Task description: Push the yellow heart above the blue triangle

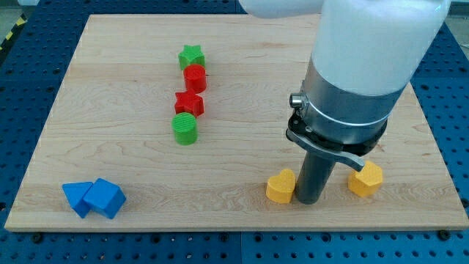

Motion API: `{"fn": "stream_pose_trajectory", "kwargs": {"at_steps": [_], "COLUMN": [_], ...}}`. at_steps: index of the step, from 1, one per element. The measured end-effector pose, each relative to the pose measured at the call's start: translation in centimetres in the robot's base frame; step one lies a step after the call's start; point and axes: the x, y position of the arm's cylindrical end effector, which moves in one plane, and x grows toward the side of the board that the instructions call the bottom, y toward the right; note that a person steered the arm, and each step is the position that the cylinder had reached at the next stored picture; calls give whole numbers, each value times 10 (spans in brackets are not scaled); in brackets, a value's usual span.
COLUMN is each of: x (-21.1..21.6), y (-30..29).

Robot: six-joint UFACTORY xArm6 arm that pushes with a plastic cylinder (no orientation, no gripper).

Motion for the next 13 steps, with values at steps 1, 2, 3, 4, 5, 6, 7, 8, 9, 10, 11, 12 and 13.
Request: {"fn": "stream_pose_trajectory", "kwargs": {"at_steps": [1,2,3,4,5,6,7,8,9,10,11,12,13], "x": [0,-8,-19,-25,-39,-49,-70,-83,-87,-87,-87,-90,-90], "y": [-28,-61,-93,-128,-148,-153,-154,-169,-182,-198,-220,-241,-260]}}
